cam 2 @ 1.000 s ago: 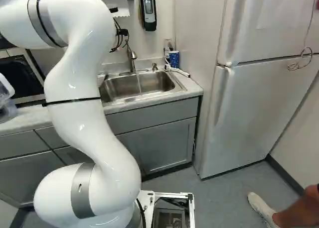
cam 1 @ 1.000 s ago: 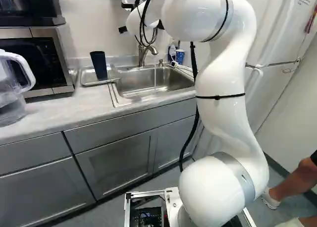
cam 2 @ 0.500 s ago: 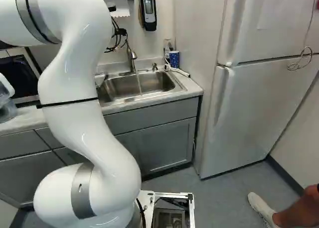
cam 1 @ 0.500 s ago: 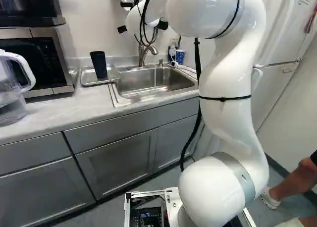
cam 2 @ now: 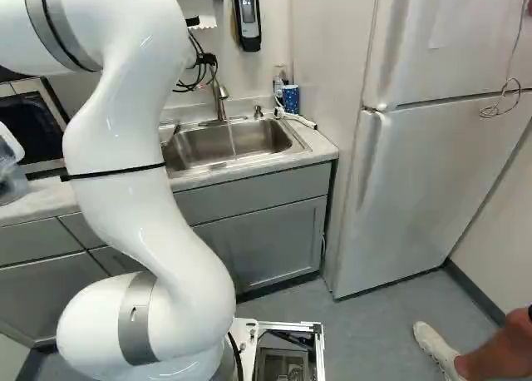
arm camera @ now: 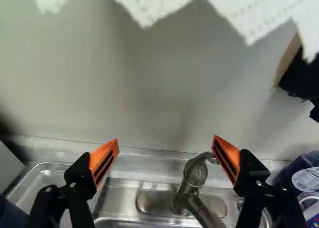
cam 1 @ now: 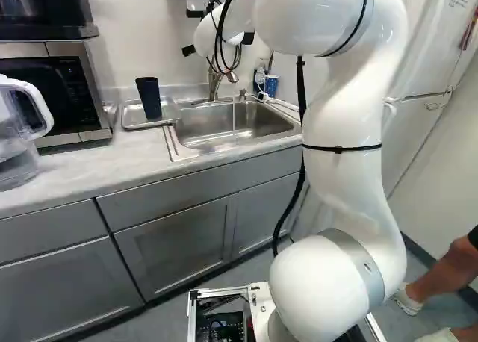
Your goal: Rinse the cup and place it in the tray
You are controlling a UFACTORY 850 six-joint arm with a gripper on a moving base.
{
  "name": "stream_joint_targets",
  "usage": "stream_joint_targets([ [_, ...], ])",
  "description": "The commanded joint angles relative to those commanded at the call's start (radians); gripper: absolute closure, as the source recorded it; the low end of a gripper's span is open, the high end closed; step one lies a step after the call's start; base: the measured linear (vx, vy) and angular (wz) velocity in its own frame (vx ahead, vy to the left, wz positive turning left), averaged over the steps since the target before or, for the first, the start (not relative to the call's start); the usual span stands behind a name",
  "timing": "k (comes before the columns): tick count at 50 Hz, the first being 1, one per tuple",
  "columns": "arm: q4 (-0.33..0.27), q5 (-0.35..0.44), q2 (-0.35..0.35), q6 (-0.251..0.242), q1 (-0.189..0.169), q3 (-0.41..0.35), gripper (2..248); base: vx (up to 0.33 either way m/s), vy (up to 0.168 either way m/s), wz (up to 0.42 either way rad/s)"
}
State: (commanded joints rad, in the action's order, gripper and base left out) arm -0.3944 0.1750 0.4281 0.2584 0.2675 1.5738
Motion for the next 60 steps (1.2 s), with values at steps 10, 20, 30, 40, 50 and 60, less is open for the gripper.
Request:
stream_joint_targets([
  [10, 0.0, 0.0, 0.003, 0.0, 0.0, -0.005, 3, 0.0, 0.0, 0.0],
  [20, 0.0, 0.0, 0.003, 0.0, 0.0, -0.005, 3, 0.0, 0.0, 0.0],
  [30, 0.0, 0.0, 0.001, 0.0, 0.005, -0.007, 3, 0.0, 0.0, 0.0],
  [40, 0.0, -0.015, -0.004, 0.0, 0.011, -0.013, 3, 0.0, 0.0, 0.0],
  [50, 0.0, -0.035, -0.017, 0.0, 0.014, -0.029, 3, 0.0, 0.0, 0.0],
  [60, 0.0, -0.048, -0.035, 0.0, 0.017, -0.051, 3, 0.0, 0.0, 0.0],
])
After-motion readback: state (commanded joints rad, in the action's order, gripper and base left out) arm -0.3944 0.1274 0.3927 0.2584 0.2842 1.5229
